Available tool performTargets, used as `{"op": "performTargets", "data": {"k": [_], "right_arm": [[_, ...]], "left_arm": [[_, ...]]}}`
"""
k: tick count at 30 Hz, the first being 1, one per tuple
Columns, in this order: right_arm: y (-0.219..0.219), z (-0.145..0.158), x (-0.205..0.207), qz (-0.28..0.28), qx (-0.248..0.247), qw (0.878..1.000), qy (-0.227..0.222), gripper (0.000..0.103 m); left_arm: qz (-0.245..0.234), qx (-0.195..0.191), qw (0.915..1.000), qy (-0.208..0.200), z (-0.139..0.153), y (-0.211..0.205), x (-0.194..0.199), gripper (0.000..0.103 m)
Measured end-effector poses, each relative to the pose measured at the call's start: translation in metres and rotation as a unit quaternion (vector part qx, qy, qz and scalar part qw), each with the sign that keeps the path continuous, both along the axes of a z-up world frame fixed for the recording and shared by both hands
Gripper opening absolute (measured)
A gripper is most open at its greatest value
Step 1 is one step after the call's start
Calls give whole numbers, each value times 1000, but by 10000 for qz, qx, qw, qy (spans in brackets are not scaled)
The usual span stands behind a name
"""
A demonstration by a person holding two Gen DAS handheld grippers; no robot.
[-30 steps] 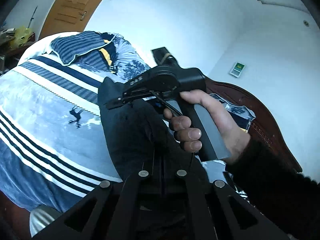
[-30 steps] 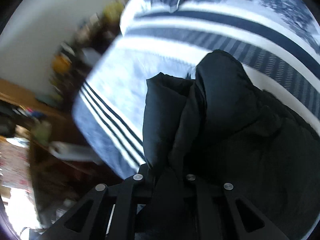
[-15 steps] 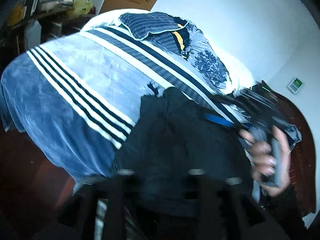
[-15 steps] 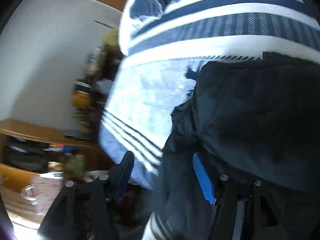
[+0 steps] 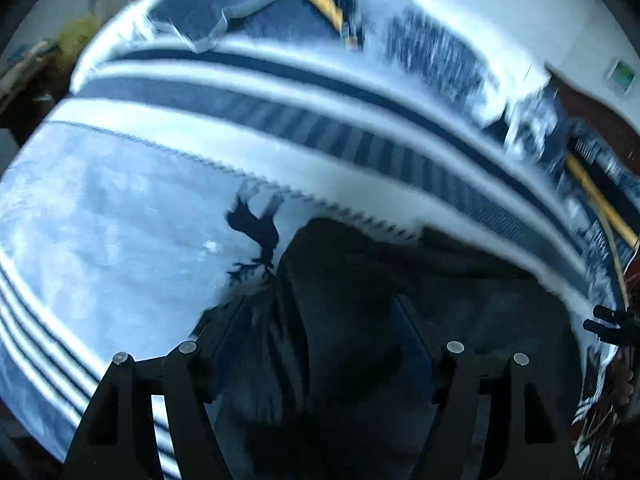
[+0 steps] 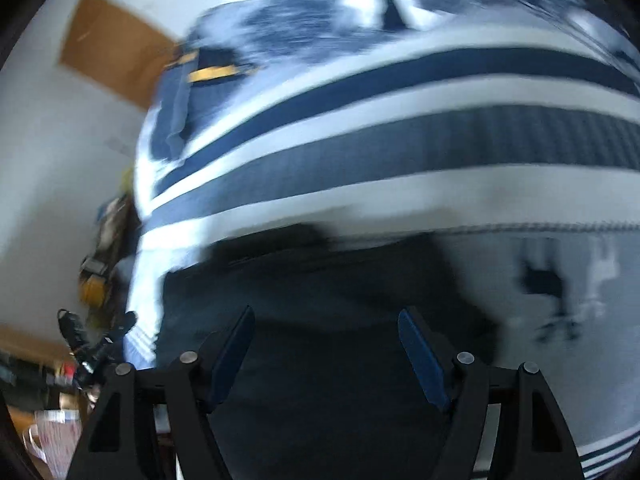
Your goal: Fold large clothes
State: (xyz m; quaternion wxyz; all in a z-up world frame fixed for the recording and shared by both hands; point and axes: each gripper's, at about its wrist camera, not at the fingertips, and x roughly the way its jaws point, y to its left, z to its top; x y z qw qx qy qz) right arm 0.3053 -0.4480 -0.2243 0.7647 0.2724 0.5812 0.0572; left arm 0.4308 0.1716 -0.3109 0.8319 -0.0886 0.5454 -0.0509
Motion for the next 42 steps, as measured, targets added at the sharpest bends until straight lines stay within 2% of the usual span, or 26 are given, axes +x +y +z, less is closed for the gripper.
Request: {"op": "performTargets", "data": {"k": [2,4,5,6,7,8,9,10,11,12,13,15,17,18,19,21,22,23,24,25,27,28,32,35,39,42], "right_arm": [[-32,-28,9,-303,100,9988,362,77],[-35,-61,13,-438,213,9971,582,70],[-32,-71,16,-375,241,9973,578,66],[-27,-77,17,-332,248,9977,544,53],[-24,-81,19,-313,293,9977,517,35],[-20,-82,21,-287,333,9979,477,26],[-13,-72,24,-198,258,9990,319,6],[-11,-59,25,-119,41,9999,110,3],[-8,-38,24,-68,-124,9996,-230,3],[-9,-17,20,-48,-43,9987,-513,3],[-11,-4,12,-72,-20,9977,-669,2],[-8,0,12,-85,-208,9971,-729,2],[0,-25,22,-53,-488,9981,-383,2],[4,-49,28,9,-570,9983,-107,2],[7,-71,32,35,-531,9985,127,3],[2,-88,30,-264,-93,9989,376,7],[-4,-81,23,-518,85,9983,259,7],[-12,-69,13,-762,332,9965,-8,7],[-18,-59,3,-838,519,9948,-238,13],[-23,-44,-9,-817,659,9934,-473,43],[-30,-23,-30,-886,525,9916,-780,94],[-33,-15,-40,-886,449,9909,-908,94],[-47,-8,-51,-915,761,9897,-790,94],[-49,5,-52,-683,856,9911,-755,94],[-23,24,-25,79,610,9965,-575,94],[0,9,7,572,414,9972,-254,94]], "left_arm": [[76,17,9997,241,-23,2,11,72],[162,-388,9984,370,-35,7,10,70],[209,-567,9978,275,-36,9,7,61],[240,-667,9973,165,-35,11,3,28],[157,-959,9950,233,-34,14,-1,3],[149,-1160,9929,195,-27,18,-6,3],[159,-1180,9929,-48,-16,22,-13,2],[203,-1050,9930,-505,5,29,-24,2],[267,-1008,9917,-755,20,36,-32,2],[324,-1114,9895,-862,28,43,-37,2],[344,-1247,9881,-829,29,48,-37,2],[284,-938,9938,-526,10,41,-29,3],[182,-587,9979,201,-35,25,-10,9],[252,-554,9976,342,-46,23,-5,13],[341,-657,9966,353,-49,26,-5,13],[622,-907,9939,43,-30,39,-16,13],[778,-1066,9909,-278,-11,52,-30,28],[805,-1016,9905,-456,0,57,-37,41],[827,-845,9908,-663,13,64,-48,74],[928,-618,9899,-876,26,74,-61,89],[1037,-540,9890,-906,31,87,-73,89],[1037,-623,9894,-798,29,93,-78,89],[1150,-861,9883,-503,25,97,-84,89],[858,-856,9921,-325,28,78,-77,89],[330,-887,9952,245,13,54,-48,89],[184,-751,9954,559,-8,43,-30,89]]}}
